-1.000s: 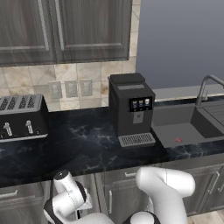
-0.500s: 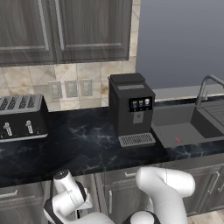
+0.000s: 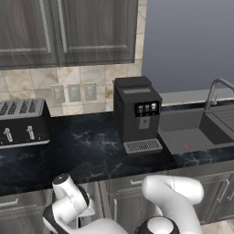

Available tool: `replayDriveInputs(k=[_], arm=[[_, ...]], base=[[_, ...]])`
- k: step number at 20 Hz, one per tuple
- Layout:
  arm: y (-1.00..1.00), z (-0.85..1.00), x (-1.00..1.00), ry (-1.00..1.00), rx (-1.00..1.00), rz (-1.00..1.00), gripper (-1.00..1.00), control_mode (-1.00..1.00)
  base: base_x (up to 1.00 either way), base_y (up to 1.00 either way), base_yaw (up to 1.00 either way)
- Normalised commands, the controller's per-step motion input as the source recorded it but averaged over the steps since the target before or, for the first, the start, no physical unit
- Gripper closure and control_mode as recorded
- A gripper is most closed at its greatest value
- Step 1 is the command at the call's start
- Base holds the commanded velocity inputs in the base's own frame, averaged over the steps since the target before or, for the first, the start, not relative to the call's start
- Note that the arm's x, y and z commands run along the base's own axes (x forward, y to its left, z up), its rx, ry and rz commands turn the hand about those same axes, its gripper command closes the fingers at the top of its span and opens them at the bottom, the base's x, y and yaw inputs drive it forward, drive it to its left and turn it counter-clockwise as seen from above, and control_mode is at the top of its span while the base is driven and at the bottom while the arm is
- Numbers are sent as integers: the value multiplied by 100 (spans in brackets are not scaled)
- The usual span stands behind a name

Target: Take the tongs from the drawer on the left and place them on the dining counter next to the tray containing the kebab skewer.

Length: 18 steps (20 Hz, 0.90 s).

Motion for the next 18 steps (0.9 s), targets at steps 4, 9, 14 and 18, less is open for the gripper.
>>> replayDriveInputs(k=[4,9,14,18], arm=[[8,50,-30,0,0,0,100,-100],[1,63,-33,0,0,0,100,-100],[0,82,-27,0,0,0,100,-100],[-8,67,-28,0,1,2,100,-100]], base=[[0,0,0],[0,0,0],[0,0,0],[0,0,0]])
